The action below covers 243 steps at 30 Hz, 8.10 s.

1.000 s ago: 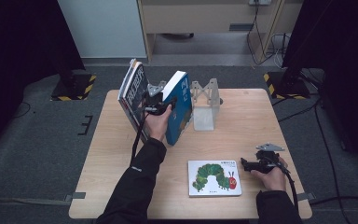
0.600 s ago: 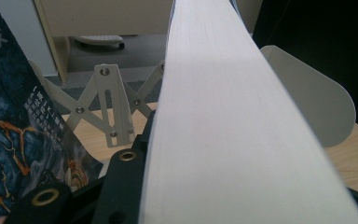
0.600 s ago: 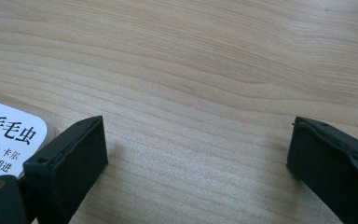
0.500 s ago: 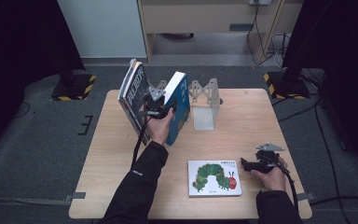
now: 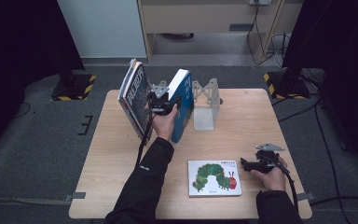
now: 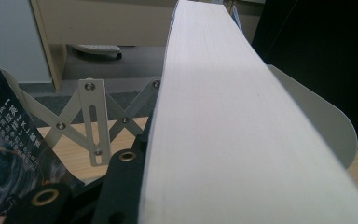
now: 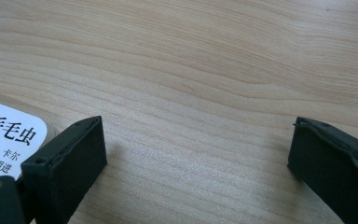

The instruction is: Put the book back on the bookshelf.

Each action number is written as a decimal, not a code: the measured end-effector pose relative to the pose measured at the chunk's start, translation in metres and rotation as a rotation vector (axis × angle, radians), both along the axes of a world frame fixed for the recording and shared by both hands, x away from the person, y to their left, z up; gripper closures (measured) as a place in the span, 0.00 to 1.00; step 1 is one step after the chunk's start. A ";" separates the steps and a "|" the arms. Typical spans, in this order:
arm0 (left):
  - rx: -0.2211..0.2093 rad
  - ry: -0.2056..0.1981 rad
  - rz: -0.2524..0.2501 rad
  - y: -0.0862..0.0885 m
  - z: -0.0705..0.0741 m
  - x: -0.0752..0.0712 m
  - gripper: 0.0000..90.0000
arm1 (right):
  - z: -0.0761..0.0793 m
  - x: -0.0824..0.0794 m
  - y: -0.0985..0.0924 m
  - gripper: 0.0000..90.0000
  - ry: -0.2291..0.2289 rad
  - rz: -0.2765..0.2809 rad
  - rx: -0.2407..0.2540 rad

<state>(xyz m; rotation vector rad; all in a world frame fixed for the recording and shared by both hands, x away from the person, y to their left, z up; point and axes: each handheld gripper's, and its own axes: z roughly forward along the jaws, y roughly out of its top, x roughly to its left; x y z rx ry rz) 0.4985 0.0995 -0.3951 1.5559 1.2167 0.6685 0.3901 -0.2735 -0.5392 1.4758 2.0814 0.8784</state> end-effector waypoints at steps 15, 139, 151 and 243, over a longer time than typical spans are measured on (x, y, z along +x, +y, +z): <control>-0.081 -0.033 -0.101 0.025 -0.013 -0.038 0.58 | 0.000 0.000 0.000 0.05 -0.001 0.000 0.000; -0.054 0.053 -0.316 -0.006 -0.023 -0.067 0.49 | 0.000 0.001 0.001 0.03 0.004 0.014 -0.005; 0.012 0.117 -0.370 0.015 -0.020 -0.100 0.40 | -0.001 0.003 0.002 0.01 0.005 0.008 -0.008; 0.146 0.361 -0.510 -0.015 -0.134 -0.149 0.23 | 0.021 -0.038 0.054 0.35 0.181 0.199 0.178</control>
